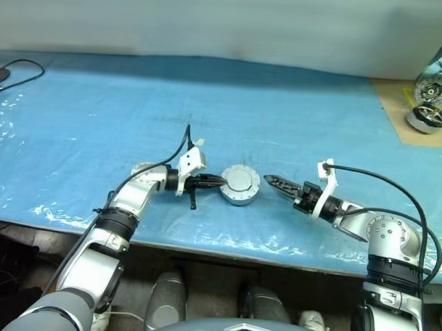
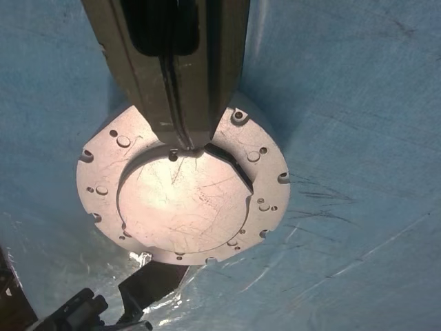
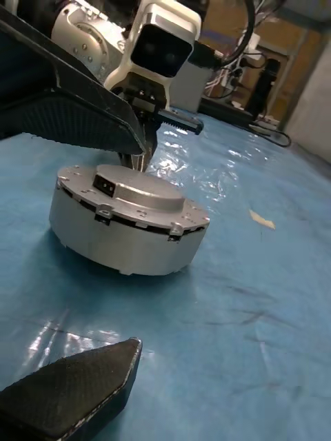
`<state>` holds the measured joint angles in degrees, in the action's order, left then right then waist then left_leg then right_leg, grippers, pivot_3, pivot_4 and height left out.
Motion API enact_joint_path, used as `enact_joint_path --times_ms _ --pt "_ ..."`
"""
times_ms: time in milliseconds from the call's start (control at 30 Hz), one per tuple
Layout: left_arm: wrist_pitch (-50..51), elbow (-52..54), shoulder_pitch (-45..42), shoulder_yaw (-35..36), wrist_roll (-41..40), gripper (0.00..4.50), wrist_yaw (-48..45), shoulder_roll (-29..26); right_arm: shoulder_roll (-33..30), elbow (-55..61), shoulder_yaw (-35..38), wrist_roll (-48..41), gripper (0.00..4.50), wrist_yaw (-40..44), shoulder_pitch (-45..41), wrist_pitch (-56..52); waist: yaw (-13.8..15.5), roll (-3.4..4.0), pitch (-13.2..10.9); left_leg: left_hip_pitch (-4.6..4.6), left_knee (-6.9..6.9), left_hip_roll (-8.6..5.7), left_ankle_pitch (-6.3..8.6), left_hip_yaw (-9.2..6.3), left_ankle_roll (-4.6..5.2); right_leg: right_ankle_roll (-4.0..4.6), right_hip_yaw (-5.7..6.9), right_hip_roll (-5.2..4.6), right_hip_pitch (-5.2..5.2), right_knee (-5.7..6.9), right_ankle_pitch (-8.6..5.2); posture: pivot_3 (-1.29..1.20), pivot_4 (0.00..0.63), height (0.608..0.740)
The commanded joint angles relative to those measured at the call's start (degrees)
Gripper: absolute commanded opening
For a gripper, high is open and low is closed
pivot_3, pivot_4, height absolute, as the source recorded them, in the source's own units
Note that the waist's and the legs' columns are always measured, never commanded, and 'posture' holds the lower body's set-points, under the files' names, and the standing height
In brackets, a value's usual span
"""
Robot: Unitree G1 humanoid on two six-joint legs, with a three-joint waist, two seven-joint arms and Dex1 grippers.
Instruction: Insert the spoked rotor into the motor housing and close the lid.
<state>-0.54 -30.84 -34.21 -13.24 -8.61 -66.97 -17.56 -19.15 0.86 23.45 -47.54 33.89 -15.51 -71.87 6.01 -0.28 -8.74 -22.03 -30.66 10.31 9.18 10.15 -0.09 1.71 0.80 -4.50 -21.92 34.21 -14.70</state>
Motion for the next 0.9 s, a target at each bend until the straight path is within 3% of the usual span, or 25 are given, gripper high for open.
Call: enact_joint_path --times_ms 33,500,667,767,900 --pt "1.38 -3.15 1.27 -2.31 3.38 0.00 0.54 -0.57 2.46 -0.47 0.29 -2.50 4.48 -1.58 1.57 -1.42 0.00 0.03 0.00 0.01 0.00 0.02 0.00 0.00 0.00 0.00 0.02 0.00 0.00 0.00 0.00 0.00 0.150 0.740" --pt "-0.89 -6.22 0.92 -2.22 4.06 0.00 0.95 -0.54 11.84 -1.60 -4.99 -3.32 4.48 -5.29 -3.73 1.23 -0.09 0.08 0.02 0.02 0.14 -0.11 0.00 0.00 -0.02 -0.04 0.00 -0.15 -0.03 -0.08 -0.02 0.00 0.150 0.740" --pt "-1.66 -7.15 0.77 -2.20 4.05 0.00 1.10 -0.44 12.06 -5.00 -6.73 -1.51 4.48 -5.21 -5.08 3.73 -0.16 0.09 0.03 -0.01 0.28 -0.22 -0.01 0.00 -0.03 -0.06 0.02 -0.20 0.01 -0.28 -0.01 0.00 0.150 0.740" --pt "-1.98 -7.48 0.74 -2.10 4.03 0.00 1.18 -0.51 11.49 -5.48 -7.36 -1.20 3.84 -4.82 -5.08 4.61 -0.12 0.09 0.03 -0.01 0.31 -0.22 -0.01 0.00 -0.04 -0.06 0.05 -0.20 0.02 -0.29 -0.01 0.00 0.150 0.740" --pt "-1.74 -6.90 1.14 -1.67 3.61 0.00 1.09 -0.76 10.80 -5.53 -8.05 -0.85 2.46 -4.29 -4.44 5.38 -0.35 0.10 0.03 -0.03 0.31 -0.22 -0.01 -0.01 -0.04 -0.07 0.11 -0.20 0.05 -0.32 -0.01 0.00 0.150 0.740"
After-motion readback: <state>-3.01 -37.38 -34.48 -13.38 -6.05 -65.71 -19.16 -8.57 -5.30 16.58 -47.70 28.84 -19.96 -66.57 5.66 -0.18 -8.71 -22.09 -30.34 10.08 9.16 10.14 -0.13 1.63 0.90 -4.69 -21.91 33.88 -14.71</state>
